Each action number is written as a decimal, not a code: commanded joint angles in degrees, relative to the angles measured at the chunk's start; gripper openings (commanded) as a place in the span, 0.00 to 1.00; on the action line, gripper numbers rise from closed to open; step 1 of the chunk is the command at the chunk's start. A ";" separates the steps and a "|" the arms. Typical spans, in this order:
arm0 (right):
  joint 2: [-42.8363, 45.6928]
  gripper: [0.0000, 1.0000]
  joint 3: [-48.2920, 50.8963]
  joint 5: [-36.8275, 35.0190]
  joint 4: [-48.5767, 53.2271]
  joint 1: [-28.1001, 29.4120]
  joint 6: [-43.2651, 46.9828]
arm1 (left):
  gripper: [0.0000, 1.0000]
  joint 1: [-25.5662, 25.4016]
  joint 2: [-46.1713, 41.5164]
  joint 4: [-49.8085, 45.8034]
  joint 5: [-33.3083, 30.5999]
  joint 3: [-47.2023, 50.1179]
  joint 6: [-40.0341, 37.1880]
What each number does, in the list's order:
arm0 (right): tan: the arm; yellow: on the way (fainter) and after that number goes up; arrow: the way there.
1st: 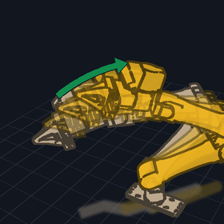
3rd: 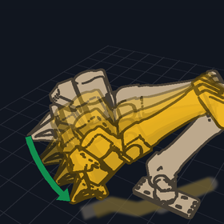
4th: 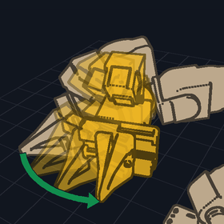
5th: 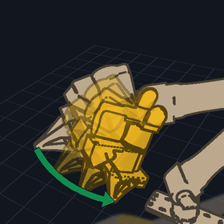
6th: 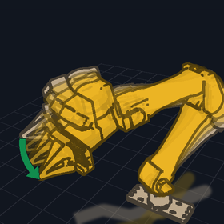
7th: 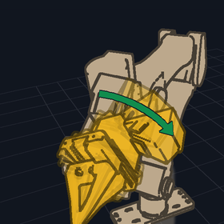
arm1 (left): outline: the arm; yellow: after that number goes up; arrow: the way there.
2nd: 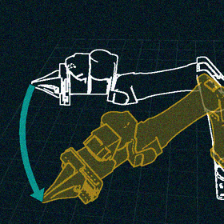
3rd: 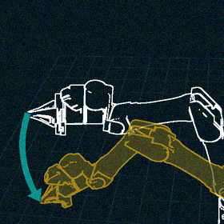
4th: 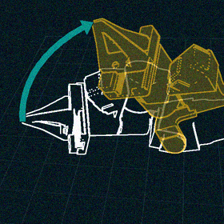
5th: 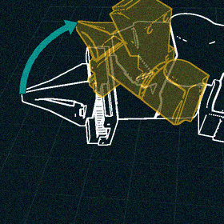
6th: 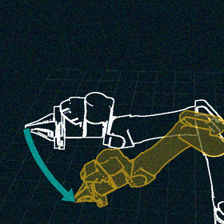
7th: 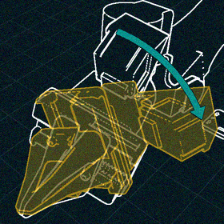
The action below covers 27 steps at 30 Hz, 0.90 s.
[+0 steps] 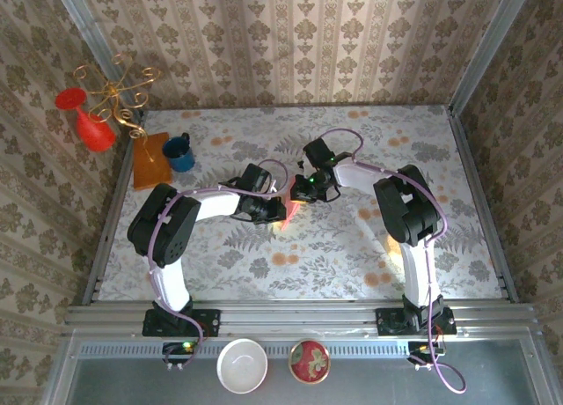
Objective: Fold a paper plane with a square sheet of paper (pick it up from the middle)
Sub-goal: Fold the wing for the fifth time at the center of the table.
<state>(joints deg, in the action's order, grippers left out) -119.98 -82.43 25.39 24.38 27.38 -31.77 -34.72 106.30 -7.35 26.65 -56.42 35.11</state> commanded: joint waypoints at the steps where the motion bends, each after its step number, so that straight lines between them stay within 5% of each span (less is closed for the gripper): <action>1: -0.90 0.16 -1.19 -2.59 2.84 -0.29 -0.31 | 0.13 -1.14 5.27 -3.10 -1.63 1.28 -0.48; 27: -4.07 0.17 -2.05 -2.23 4.63 -0.37 1.36 | 0.09 -1.32 6.04 -3.46 -1.32 1.10 -0.47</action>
<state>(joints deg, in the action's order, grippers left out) -121.91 -83.66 24.43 25.74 27.27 -31.38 -34.39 106.78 -8.21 27.42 -57.04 35.11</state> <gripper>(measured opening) 0.177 0.096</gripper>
